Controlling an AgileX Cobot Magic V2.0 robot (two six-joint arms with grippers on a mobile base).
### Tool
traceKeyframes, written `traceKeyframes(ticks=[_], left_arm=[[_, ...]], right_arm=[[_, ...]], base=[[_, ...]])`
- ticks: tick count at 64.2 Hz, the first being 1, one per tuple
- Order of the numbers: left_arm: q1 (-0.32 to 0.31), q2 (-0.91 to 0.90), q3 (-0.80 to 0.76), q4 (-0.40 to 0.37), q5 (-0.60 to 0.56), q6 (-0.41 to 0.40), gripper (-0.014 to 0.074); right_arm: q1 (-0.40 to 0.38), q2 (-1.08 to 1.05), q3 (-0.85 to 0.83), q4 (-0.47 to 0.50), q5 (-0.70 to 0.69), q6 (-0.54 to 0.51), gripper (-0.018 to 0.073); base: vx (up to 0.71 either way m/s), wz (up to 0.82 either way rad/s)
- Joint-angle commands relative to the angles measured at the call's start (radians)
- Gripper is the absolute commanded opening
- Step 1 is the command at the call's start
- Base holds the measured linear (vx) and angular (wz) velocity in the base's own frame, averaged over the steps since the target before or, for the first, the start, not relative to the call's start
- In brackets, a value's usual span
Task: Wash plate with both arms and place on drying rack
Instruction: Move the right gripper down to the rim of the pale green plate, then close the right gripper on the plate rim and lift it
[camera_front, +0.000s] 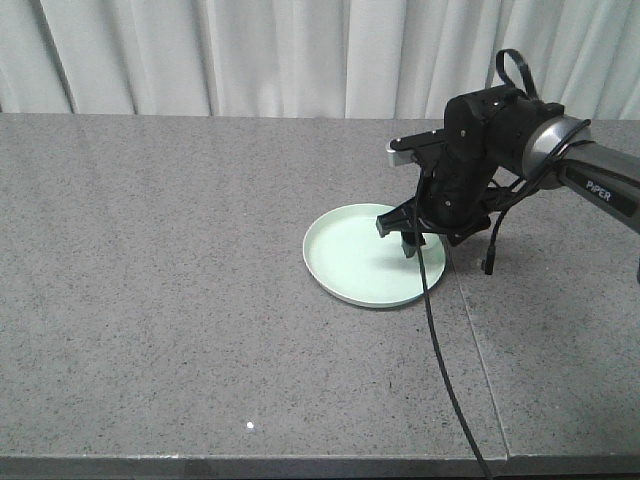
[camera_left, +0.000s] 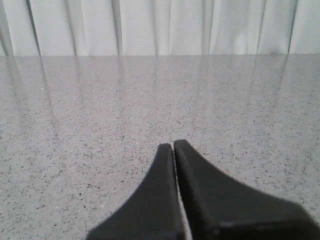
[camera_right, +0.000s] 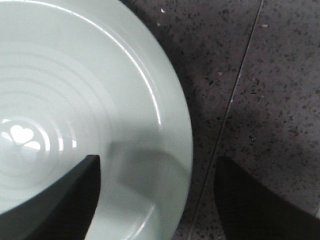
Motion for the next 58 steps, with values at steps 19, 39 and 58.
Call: traceKeyframes(ticks=[19, 39, 58], left_arm=[[0.002, -0.014, -0.026, 0.003, -0.069, -0.006, -0.0006], [0.002, -0.014, -0.026, 0.003, -0.069, -0.006, -0.0006], [0.002, -0.014, -0.026, 0.003, -0.069, -0.006, -0.0006]], right_arm=[[-0.003, -0.045, -0.031, -0.014, 0.001, 0.021, 0.0152], [-0.003, -0.047, -0.031, -0.017, 0.004, 0.021, -0.0008], [-0.003, -0.157, -0.031, -0.006, -0.015, 0.017, -0.0003]], base=[[0.0, 0.0], [0.0, 0.0], [0.0, 0.0]])
